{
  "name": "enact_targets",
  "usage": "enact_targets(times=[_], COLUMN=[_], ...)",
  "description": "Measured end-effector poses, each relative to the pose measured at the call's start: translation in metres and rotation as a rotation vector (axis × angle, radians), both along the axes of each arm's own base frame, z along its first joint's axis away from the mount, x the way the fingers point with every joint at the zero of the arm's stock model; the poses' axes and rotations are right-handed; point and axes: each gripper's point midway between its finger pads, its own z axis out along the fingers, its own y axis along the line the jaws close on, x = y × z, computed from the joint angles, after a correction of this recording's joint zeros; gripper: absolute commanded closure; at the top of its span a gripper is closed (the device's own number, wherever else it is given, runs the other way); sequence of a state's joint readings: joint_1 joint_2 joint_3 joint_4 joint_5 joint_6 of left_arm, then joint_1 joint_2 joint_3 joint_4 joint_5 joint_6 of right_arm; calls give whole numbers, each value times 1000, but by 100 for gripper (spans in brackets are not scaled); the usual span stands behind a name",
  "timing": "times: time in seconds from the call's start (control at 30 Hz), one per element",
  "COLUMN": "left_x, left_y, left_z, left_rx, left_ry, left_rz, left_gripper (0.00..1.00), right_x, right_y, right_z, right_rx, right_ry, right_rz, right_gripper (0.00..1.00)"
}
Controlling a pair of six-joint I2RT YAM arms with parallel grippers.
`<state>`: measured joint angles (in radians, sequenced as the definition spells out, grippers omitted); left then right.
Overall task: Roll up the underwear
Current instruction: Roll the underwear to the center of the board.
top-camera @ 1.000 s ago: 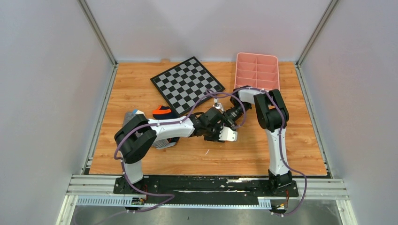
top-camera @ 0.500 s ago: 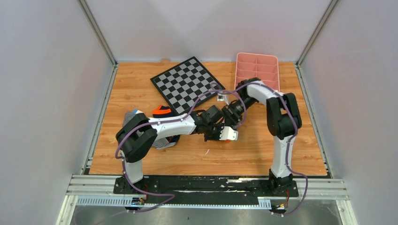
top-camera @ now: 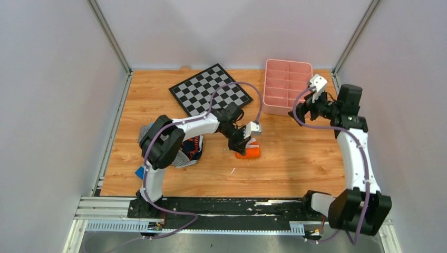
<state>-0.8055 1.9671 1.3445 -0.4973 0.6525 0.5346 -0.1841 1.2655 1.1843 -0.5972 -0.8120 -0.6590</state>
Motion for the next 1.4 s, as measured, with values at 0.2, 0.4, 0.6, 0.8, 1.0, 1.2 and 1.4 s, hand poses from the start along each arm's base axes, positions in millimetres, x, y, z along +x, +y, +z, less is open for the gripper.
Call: enact_targets(times=[0.2,0.4,0.6,0.8,1.0,1.2,1.4], left_x=[9,12,10,10,9,9,10], left_y=[-4,-4,-6,-9,-9,-9,-7], left_z=[-2,-4,-5,-6,-6,-6,-8], left_rx=[-53,-71,-72,-58,-54,-46,-31], left_ry=[327,520,572,639,662,663,657], left_rz=[65,97,102,112,117,121,128], left_gripper=[98,97,95,92,91,90,73], right_x=[-20,-85,-115,-117,-115,-106,-99], right_y=[48,123,122,136,152,164,170], right_z=[-17,-110,-164,-181,-195,-205,-211], right_rx=[33,-210,-340,-400,-429,-444,-440], right_ry=[-40,57,139,138,141,111,137], right_rz=[177,526,622,701,746,759,763], right_gripper=[33,41,41,41,47,59,97])
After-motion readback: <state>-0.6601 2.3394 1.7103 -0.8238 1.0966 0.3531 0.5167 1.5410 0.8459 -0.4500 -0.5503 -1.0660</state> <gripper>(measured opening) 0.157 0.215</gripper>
